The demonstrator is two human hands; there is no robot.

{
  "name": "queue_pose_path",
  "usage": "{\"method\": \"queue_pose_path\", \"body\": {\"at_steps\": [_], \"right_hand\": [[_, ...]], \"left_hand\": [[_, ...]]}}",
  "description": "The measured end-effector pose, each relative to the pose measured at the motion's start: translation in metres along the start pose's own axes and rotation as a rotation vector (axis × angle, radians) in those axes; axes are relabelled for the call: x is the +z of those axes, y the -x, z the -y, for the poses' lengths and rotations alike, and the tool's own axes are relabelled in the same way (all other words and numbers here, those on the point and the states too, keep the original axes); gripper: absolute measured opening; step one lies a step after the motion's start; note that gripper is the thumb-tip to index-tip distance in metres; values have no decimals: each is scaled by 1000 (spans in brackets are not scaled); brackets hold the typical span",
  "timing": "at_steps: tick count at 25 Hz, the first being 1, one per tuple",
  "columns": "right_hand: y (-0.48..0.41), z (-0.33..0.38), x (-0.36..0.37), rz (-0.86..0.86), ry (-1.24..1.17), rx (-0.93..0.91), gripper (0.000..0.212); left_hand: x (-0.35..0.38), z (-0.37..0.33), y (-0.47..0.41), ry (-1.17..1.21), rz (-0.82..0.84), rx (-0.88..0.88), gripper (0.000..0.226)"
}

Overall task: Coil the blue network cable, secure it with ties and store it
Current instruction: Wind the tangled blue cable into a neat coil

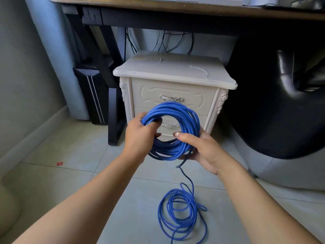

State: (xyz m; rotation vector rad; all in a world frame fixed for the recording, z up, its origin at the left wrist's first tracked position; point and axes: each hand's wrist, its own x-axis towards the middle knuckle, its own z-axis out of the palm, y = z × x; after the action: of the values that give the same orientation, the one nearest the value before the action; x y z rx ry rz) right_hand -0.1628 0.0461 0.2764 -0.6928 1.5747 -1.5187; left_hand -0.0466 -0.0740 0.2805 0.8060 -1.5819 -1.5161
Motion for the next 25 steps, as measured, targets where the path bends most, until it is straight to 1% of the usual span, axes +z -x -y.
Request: {"method": "queue_pose_path", "body": {"at_steps": [2,4,6,7,8,9,10,11,13,15,16,17,18,19,20,22,25], "right_hand": [[-3,-9,11,-8,-94,0,44],[-6,-12,21,-73,-231,-49,40],[-8,-10,25,-173,-354,-81,31],[-9,-9,23,-236,-373,-85,27],[-10,-9,20,-300,-358,-86,26],[-12,-9,18,-350,-319,-90,25],[-14,-10,15,-385,-262,-97,25],[-14,-9,12,-402,-191,-104,26],[-14,-8,8,-419,-17,-135,29],[-12,-5,5,-404,235,-176,33],[-10,-4,5,-374,371,-192,33],[-9,-3,6,-333,491,-209,33],[-8,-4,8,-292,599,-231,33],[-6,-5,11,-262,698,-263,32],[-6,-5,13,-246,777,-299,32],[-5,-6,16,-250,844,-364,33],[-3,-4,17,-247,798,-385,36]], "left_hand": [[3,-3,-1,161,-61,-77,12],[9,-1,2,248,-83,-171,9],[17,6,8,375,-43,-270,8],[20,10,11,424,-12,-310,8],[22,13,12,424,23,-339,7],[21,16,12,367,71,-359,5],[18,17,10,269,133,-366,9],[14,17,8,178,205,-355,18],[5,15,3,69,302,-269,35],[-2,10,0,-62,328,-93,53],[-5,10,0,-200,331,45,65],[-7,10,-1,-386,343,197,73],[-8,10,-1,-566,364,335,77],[-8,10,-1,-691,383,436,79],[-8,11,-1,-752,391,473,77],[-7,12,0,-733,361,448,66],[-4,11,4,-616,339,392,35]]}}
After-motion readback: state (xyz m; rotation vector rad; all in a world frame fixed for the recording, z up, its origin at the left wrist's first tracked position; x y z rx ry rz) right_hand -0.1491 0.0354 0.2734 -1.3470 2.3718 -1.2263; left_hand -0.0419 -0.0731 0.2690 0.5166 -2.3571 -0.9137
